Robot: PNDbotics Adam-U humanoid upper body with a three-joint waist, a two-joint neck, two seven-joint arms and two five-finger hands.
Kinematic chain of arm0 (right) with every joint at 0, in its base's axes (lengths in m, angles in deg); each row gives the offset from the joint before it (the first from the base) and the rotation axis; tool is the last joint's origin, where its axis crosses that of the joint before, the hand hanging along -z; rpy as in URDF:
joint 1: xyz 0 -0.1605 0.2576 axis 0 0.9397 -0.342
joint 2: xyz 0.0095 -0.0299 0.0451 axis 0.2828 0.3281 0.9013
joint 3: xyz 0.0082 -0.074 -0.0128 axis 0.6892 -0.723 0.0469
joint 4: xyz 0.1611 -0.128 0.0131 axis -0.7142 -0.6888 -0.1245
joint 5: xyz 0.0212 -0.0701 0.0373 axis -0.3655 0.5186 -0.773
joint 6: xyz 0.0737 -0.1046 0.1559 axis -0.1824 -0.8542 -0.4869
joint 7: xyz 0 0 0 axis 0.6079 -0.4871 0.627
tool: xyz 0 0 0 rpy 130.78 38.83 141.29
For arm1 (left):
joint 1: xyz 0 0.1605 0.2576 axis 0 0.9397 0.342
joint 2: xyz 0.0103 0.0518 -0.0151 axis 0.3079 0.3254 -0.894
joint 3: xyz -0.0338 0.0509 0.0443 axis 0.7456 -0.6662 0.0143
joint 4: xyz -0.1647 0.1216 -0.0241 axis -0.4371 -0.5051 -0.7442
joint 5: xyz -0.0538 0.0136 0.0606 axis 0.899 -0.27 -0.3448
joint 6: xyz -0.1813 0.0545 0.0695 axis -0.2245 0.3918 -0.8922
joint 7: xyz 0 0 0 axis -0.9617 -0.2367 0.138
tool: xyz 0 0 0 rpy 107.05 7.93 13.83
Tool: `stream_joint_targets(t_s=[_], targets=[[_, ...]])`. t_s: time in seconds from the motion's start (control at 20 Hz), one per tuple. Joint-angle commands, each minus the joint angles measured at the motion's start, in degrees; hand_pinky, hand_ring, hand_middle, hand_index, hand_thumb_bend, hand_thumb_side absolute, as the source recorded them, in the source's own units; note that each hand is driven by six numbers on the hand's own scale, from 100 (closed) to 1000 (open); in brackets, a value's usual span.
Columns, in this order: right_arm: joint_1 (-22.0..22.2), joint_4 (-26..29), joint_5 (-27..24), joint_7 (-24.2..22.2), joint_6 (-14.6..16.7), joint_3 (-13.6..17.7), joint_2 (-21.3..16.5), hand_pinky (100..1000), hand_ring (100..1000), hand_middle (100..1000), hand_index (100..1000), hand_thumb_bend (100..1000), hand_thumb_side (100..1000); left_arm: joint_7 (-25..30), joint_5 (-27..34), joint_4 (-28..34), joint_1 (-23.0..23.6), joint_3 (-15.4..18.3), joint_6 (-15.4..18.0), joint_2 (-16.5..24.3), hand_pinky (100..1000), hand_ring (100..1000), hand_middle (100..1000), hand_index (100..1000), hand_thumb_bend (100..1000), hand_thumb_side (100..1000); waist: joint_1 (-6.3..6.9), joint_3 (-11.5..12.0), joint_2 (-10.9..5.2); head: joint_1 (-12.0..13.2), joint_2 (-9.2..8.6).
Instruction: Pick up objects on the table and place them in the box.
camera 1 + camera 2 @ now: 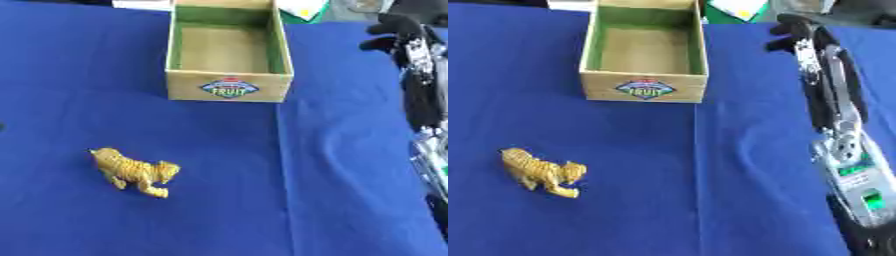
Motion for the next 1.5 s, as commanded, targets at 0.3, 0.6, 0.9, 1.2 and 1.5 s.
stream_joint_targets(t_s=[0.3, 0.6, 0.9, 1.2, 1.5], targets=[[-0.55, 1.1, 0.39, 0.26, 0.08, 0.45, -0.89, 831, 663, 684, 815, 100, 911, -3.77, -1.36, 0.89, 2.11, 3.18, 0.12, 0.15, 460, 393, 469, 545, 100, 618, 0.32, 0.23, -0.55, -0.41, -1.07], [-0.6, 1.1, 0.41, 0.27, 0.12, 0.45, -0.95, 831, 663, 684, 814, 100, 913, -3.44, -1.66, 0.89, 2.18, 3.4, 0.48, -0.12, 480, 442, 527, 645, 100, 684, 0.32, 0.15, -0.57, -0.42, -0.8], [-0.42, 1.1, 0.39, 0.23, 0.03, 0.39, -0.97, 831, 663, 684, 814, 100, 913, -2.81, -5.13, 0.89, -1.32, 2.71, 0.91, 0.79, 542, 545, 638, 797, 100, 748, 0.38, 0.15, -0.9, -0.63, -0.35], [-0.39, 1.1, 0.28, 0.06, -0.02, 0.24, -0.92, 831, 662, 684, 815, 100, 912, 2.9, -9.64, 0.89, -8.74, -0.58, 1.48, 0.58, 531, 584, 703, 854, 100, 793, 0.39, -0.06, -1.12, -0.39, 0.15], [-0.65, 1.1, 0.18, -0.33, -0.03, -0.06, -0.9, 831, 662, 684, 815, 100, 911, 12.28, -9.55, 0.89, -15.3, -5.44, 1.02, -0.19, 570, 656, 773, 888, 100, 788, 0.34, -0.65, -0.71, 0.25, -0.01]])
